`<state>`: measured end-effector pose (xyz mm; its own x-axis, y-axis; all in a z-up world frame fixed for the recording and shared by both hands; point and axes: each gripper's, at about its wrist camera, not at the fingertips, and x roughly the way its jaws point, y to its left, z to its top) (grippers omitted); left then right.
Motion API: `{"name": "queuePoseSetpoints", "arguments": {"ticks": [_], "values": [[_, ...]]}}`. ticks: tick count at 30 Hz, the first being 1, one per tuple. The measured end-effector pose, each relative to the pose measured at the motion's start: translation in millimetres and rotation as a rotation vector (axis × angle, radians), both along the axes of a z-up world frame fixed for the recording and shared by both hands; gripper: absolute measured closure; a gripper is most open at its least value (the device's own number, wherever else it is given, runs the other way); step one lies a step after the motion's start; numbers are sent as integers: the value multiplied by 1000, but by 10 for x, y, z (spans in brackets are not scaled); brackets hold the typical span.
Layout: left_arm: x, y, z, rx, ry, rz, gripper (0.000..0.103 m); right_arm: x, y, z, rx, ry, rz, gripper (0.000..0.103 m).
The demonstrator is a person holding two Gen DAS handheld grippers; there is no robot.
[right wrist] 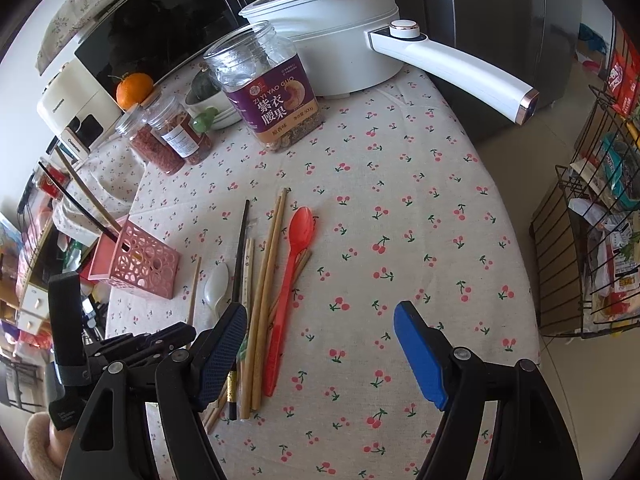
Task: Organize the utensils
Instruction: 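Grasp the wooden chopstick beside the white spoon with the left tool, then grasp a wooden chopstick from the pile with the right tool while the left tool lifts its chopstick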
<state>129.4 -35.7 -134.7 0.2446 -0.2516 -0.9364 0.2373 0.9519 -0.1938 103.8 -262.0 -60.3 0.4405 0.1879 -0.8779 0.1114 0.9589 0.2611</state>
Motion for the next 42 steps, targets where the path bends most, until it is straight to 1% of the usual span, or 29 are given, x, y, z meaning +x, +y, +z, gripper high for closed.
{"name": "queuePoseSetpoints", "arguments": {"ticks": [1,3,4,5,6,8,10,12,13,14,16,18,22,24,25,27,28,30,33,36,42], "values": [[12,20,-5,1,0,6,95,2,11,-7,-3,2,3,26],[39,35,-16,9,-1,17,92,-2,31,-20,-12,6,7,26],[58,38,-25,7,-1,23,85,-1,35,-29,-14,9,9,26],[81,32,-38,4,0,27,76,0,33,-36,-13,12,10,26],[104,15,-55,5,1,28,73,5,31,-40,-13,14,11,26],[130,-29,-106,30,-1,22,72,17,23,-52,-19,16,9,26],[131,-87,-118,70,-37,8,73,35,9,-67,-24,19,0,26],[120,-156,-125,140,-62,-11,85,60,-6,-83,-23,26,-11,26],[109,-183,-124,172,-76,-19,95,73,-11,-90,-22,30,-13,26],[105,-199,-121,177,-79,-31,96,92,-9,-97,-23,33,-14,26],[58,-204,-83,162,-78,-42,96,133,4,-112,-27,41,-10,26],[-12,-182,19,140,-97,-51,96,183,24,-124,-33,44,-7,26],[-202,-88,344,85,-161,-64,96,308,87,-164,-50,50,-5,26],[-304,-34,501,53,-195,-72,96,382,126,-196,-56,54,0,28],[-356,3,578,38,-211,-77,96,423,147,-215,-58,55,3,30],[-426,83,701,15,-243,-80,96,504,202,-254,-47,62,18,46],[-457,124,753,5,-257,-80,96,544,228,-277,-29,63,32,51],[-490,211,825,-10,-279,-76,96,625,292,-326,10,66,55,69],[-529,340,897,-31,-299,-69,96,739,409,-420,26,79,75,81],[-538,442,935,-47,-306,-67,96,837,499,-534,44,87,98,90],[-534,588,966,-64,-304,-55,96,998,540,-752,22,122,64,93]]}}
